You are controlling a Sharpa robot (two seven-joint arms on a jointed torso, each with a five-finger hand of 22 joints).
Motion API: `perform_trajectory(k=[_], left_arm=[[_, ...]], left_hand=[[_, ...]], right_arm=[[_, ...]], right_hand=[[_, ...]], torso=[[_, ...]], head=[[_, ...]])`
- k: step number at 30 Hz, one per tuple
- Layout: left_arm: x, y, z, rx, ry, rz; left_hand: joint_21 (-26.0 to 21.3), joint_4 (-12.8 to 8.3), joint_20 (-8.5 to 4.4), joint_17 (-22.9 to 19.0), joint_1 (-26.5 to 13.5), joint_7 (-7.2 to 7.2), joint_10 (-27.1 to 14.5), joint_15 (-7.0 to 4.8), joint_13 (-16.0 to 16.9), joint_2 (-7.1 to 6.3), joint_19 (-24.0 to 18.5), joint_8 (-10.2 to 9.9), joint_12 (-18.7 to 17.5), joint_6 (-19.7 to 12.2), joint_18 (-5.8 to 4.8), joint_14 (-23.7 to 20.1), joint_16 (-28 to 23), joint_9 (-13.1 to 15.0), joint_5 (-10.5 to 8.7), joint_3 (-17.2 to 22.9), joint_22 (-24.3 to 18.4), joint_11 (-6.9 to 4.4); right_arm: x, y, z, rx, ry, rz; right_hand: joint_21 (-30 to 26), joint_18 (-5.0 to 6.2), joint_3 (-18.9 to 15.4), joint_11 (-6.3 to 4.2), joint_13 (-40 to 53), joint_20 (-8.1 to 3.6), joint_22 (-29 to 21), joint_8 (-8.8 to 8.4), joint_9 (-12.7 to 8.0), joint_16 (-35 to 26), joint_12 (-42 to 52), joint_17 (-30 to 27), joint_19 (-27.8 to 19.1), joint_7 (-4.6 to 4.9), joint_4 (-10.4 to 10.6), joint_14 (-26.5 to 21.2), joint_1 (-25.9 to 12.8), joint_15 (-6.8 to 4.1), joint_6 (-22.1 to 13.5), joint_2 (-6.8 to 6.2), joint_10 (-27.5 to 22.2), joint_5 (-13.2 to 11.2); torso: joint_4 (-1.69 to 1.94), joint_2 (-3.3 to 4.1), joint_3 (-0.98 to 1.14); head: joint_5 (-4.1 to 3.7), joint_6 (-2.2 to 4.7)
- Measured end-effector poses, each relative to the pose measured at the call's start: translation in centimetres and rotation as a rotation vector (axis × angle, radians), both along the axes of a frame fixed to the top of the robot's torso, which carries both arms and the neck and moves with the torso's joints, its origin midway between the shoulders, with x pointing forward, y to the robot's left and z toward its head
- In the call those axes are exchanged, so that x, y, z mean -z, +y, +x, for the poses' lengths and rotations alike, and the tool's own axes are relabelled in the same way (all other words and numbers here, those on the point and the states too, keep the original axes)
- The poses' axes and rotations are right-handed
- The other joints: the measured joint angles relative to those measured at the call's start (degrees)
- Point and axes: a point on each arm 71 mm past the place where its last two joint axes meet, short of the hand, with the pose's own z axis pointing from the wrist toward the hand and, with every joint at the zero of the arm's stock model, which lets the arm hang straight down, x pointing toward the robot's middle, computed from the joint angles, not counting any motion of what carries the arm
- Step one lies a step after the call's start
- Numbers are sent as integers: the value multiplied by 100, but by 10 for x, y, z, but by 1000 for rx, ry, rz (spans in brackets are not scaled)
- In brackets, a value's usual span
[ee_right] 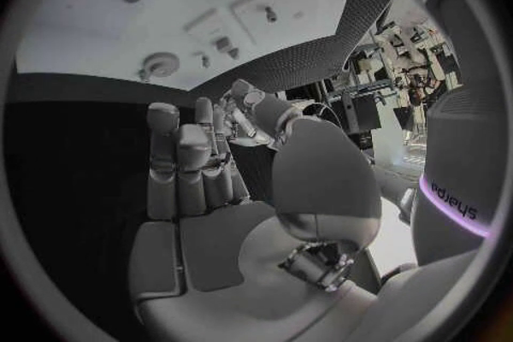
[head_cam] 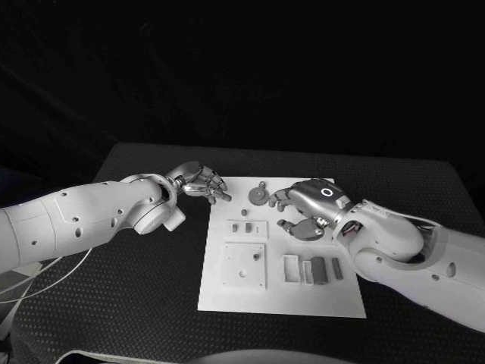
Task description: Assemble the parts on the task board
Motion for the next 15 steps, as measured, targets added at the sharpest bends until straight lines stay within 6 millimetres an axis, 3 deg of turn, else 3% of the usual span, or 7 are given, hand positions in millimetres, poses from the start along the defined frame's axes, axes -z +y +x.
perform_trajectory(k=[4, 6, 10, 15], left_arm=[[1, 11, 4, -38, 5, -16], [1, 15, 5, -55, 8, -30], [1, 19, 7, -79, 13, -54], [1, 23, 8, -94, 16, -70]], left_hand=[[0, 0, 0, 6, 0, 0, 0, 0, -4, 0, 0, 0, 0, 0, 0, 0, -2, 0, 0, 0, 0, 0], [0, 0, 0, 6, 0, 3, -11, 0, -9, 0, 0, 0, 0, -3, 0, 0, -26, -13, 0, 0, 0, 11], [0, 16, 0, 12, -22, 10, -51, 0, -24, 22, 0, 0, 0, -51, 0, 0, -43, -22, 0, 16, -1, 11], [0, 16, 0, 12, -22, 10, -51, 0, -30, 22, 0, 0, 0, -51, 0, 0, -43, -28, 0, 16, -1, 11]], right_arm=[[-14, -20, 12, 45, -1, -14], [-16, -29, 15, 62, 16, -35], [-12, -38, 17, 76, 62, -79], [-5, -47, 22, 94, 106, -130]], right_hand=[[0, -5, -65, 56, -50, -2, 0, 0, 0, 0, -48, -13, 3, -1, 64, 19, -133, 19, 1, -95, -74, 0], [0, -6, -213, 82, -109, 4, 0, 6, -1, 0, -127, -13, 9, -24, 12, 15, -208, 63, -27, -76, -193, 0], [0, -6, -385, 190, -248, 10, 0, 33, -1, 0, -208, -21, -78, -135, -52, -73, -260, 151, -115, -78, -522, 0], [-23, 0, -442, 204, -383, 21, 0, 33, -19, 0, -208, -23, -110, -204, -18, -85, -317, 162, -230, -103, -638, 0]], torso=[[-14, -10, 4], [-17, -13, 4], [-20, -18, 3], [-19, -14, 10]], head=[[-46, 69], [-68, 97], [-92, 122], [-158, 140]])
